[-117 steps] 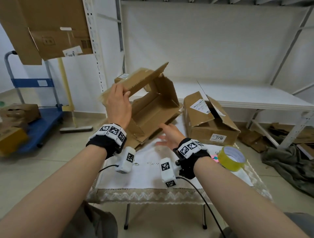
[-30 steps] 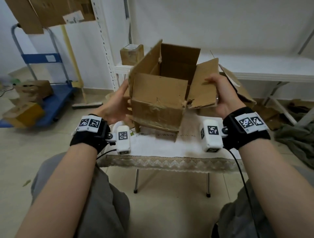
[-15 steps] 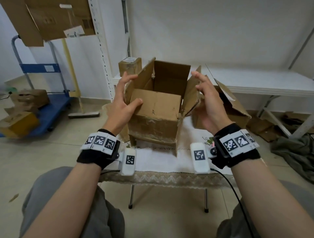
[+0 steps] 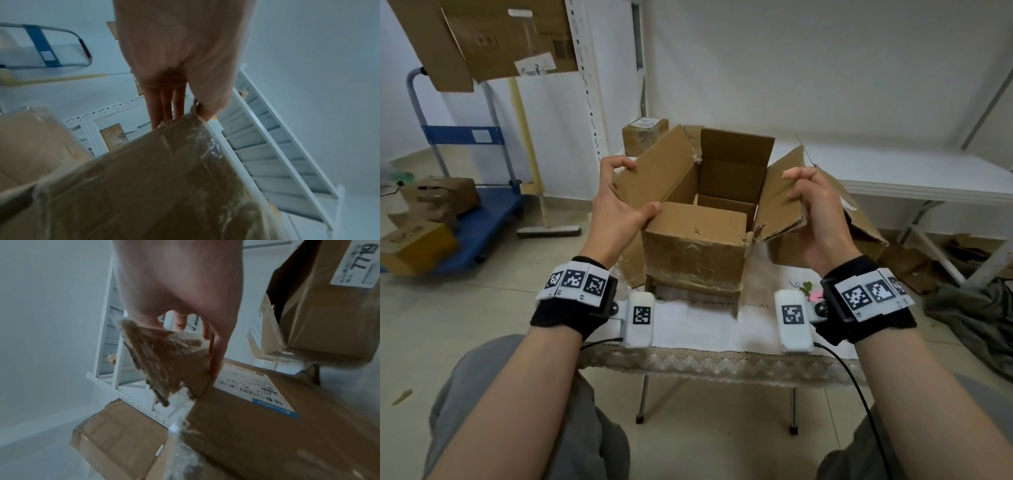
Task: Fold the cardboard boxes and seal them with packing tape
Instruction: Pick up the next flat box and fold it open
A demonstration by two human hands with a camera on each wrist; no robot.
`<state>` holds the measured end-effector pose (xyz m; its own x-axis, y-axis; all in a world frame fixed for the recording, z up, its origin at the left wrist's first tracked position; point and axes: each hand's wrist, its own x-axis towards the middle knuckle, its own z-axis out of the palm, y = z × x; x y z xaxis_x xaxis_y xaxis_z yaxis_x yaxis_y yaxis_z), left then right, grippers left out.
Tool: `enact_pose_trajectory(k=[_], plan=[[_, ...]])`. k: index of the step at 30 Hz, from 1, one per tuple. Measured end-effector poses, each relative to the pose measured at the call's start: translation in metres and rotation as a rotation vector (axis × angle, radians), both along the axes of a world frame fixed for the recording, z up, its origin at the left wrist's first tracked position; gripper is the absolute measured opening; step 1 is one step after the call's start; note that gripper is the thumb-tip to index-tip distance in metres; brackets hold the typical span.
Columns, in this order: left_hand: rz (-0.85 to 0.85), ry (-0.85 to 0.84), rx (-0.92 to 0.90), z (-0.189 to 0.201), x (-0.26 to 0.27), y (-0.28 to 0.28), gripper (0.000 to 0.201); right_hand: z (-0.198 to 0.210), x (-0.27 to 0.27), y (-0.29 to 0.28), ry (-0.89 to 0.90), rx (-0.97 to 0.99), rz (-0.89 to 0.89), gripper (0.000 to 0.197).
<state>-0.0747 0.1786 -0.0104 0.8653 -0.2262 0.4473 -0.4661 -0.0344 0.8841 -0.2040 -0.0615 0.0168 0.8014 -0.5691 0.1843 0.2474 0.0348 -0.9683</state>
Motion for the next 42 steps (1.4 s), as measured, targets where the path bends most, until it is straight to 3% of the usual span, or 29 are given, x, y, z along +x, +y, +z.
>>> enact_pose_trajectory(k=[3, 7, 12, 14, 16, 18, 22, 25, 27, 30, 35, 39, 42], plan=[[-0.021, 0.026, -0.059, 0.002, 0.001, 0.002, 0.064, -0.001, 0.000, 0.003, -0.034, -0.045, -0.020, 0.033], [-0.011, 0.112, -0.205, 0.006, 0.011, 0.015, 0.065, -0.003, 0.003, 0.005, -0.124, 0.017, -0.074, 0.075], [-0.028, 0.199, -0.341, 0.008, 0.024, 0.027, 0.059, -0.002, 0.007, -0.003, -0.061, 0.040, -0.069, 0.091], [-0.050, 0.215, -0.345, 0.008, 0.024, 0.026, 0.057, -0.001, 0.009, -0.004, -0.011, 0.035, -0.016, 0.086], [-0.073, 0.226, -0.320, 0.006, 0.021, 0.023, 0.055, 0.003, 0.011, -0.004, 0.054, 0.027, 0.014, 0.067], [-0.060, 0.212, -0.294, 0.004, 0.016, 0.016, 0.053, 0.005, 0.012, -0.006, 0.096, -0.006, 0.036, 0.064], [0.134, 0.004, -0.244, 0.003, 0.004, -0.003, 0.039, 0.004, 0.015, -0.006, 0.122, -0.069, 0.026, 0.052], [0.030, -0.052, -0.151, 0.000, -0.002, -0.008, 0.041, -0.001, 0.020, -0.010, 0.150, -0.132, 0.002, 0.097], [-0.046, -0.044, -0.113, -0.001, -0.001, -0.005, 0.056, -0.004, 0.019, -0.014, 0.135, -0.147, -0.014, 0.108], [-0.111, -0.063, -0.011, 0.001, 0.003, 0.001, 0.076, -0.010, 0.019, -0.024, 0.131, -0.136, -0.045, 0.091], [-0.095, 0.083, 0.049, 0.005, 0.004, 0.003, 0.056, -0.020, 0.022, -0.034, 0.180, -0.278, -0.087, 0.064], [-0.271, -0.022, 0.163, 0.004, 0.003, 0.005, 0.042, -0.028, 0.026, -0.037, 0.205, -0.395, -0.116, 0.058], [-0.394, -0.125, 0.261, 0.005, -0.001, 0.006, 0.053, -0.030, 0.029, -0.032, 0.219, -0.432, -0.141, 0.052]])
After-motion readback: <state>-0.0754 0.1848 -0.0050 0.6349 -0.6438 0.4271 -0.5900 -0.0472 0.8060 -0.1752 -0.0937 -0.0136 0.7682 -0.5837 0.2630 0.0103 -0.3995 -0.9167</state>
